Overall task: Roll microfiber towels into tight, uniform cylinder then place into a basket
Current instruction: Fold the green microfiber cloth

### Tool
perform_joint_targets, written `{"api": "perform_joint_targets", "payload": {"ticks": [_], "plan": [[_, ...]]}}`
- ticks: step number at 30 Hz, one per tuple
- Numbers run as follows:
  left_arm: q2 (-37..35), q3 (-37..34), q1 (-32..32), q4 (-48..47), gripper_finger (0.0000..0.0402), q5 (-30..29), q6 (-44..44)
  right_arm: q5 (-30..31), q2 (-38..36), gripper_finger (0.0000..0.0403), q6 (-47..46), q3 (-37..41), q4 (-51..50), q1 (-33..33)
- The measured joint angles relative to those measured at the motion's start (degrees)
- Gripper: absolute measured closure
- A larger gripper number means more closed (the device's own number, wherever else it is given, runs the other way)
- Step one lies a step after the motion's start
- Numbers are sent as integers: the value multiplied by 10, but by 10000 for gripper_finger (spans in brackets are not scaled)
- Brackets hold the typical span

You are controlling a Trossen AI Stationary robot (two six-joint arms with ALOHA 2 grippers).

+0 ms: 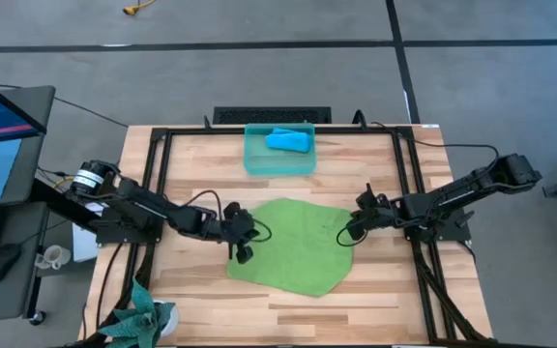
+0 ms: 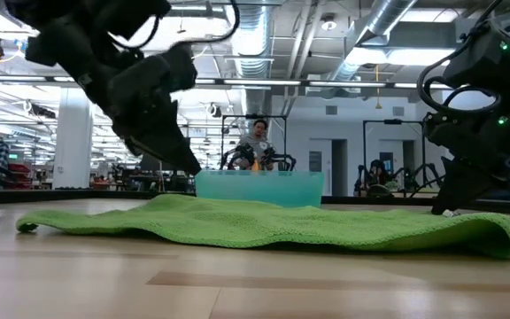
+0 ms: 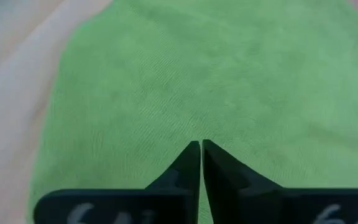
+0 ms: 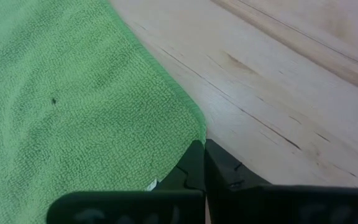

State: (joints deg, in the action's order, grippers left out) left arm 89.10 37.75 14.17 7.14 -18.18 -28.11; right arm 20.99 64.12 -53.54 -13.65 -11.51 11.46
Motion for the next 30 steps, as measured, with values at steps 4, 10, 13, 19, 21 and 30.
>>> {"api": "perform_joint_targets", "payload": {"ticks": [4,10,13,19,21,30], "plan": [[0,11,13,-1,389,-5,-10,0,0,390,0,0,0,0],[-2,35,4,-65,398,-55,-42,0,0,389,0,0,0,0],[-2,46,-10,-111,399,-65,-66,0,0,389,0,0,0,0],[-2,51,-35,-198,363,-49,-120,0,0,388,0,0,0,0],[-2,51,-42,-232,339,-52,-156,0,0,388,0,0,0,0],[-2,51,-52,-241,228,-55,-227,0,0,388,0,0,0,0]]}}
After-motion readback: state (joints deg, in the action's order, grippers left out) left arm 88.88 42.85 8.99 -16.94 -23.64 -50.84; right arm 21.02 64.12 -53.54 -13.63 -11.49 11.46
